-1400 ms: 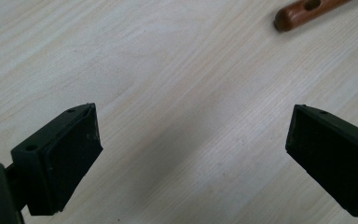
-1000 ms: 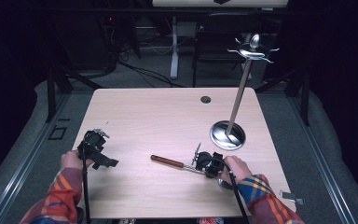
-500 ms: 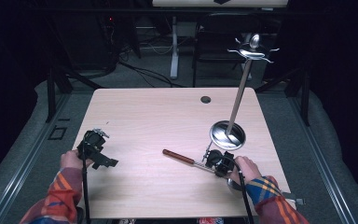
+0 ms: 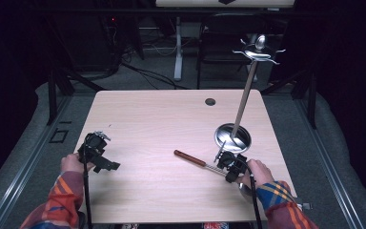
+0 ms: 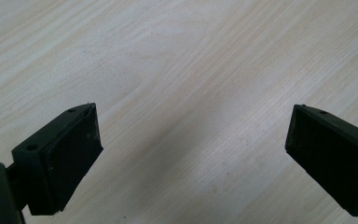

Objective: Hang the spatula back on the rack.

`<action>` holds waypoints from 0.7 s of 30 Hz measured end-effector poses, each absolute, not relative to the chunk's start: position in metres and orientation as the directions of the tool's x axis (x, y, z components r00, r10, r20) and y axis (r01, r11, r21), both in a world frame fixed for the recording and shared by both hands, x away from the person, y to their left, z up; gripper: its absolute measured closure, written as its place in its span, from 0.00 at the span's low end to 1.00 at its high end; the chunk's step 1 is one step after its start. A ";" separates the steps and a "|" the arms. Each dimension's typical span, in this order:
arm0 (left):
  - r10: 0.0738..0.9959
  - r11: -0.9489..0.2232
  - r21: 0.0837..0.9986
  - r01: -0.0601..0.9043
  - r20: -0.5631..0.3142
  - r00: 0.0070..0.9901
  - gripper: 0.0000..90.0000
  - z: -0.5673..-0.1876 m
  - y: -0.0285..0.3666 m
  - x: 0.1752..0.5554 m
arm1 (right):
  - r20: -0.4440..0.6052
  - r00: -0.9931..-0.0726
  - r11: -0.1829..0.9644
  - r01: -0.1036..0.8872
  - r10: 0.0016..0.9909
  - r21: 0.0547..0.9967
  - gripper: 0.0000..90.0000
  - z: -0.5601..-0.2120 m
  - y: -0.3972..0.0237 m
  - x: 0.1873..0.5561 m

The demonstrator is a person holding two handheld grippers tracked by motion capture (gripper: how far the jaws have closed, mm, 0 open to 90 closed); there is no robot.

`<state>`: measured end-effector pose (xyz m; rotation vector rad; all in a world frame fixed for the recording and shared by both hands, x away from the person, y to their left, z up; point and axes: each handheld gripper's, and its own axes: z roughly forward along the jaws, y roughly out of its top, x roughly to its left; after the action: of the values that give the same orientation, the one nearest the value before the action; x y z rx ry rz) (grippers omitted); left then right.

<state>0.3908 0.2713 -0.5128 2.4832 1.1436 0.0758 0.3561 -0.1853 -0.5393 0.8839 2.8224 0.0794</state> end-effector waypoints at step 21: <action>0.737 -0.587 0.376 0.717 -0.119 0.665 0.04 -0.513 0.270 0.391 | -0.173 -0.845 0.861 0.480 0.505 0.169 0.68 -0.532 -0.139 0.369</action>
<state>0.3915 0.2700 -0.5129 2.4887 1.1414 0.0691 0.3688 -0.1386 -0.5322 0.7563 2.8237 0.1755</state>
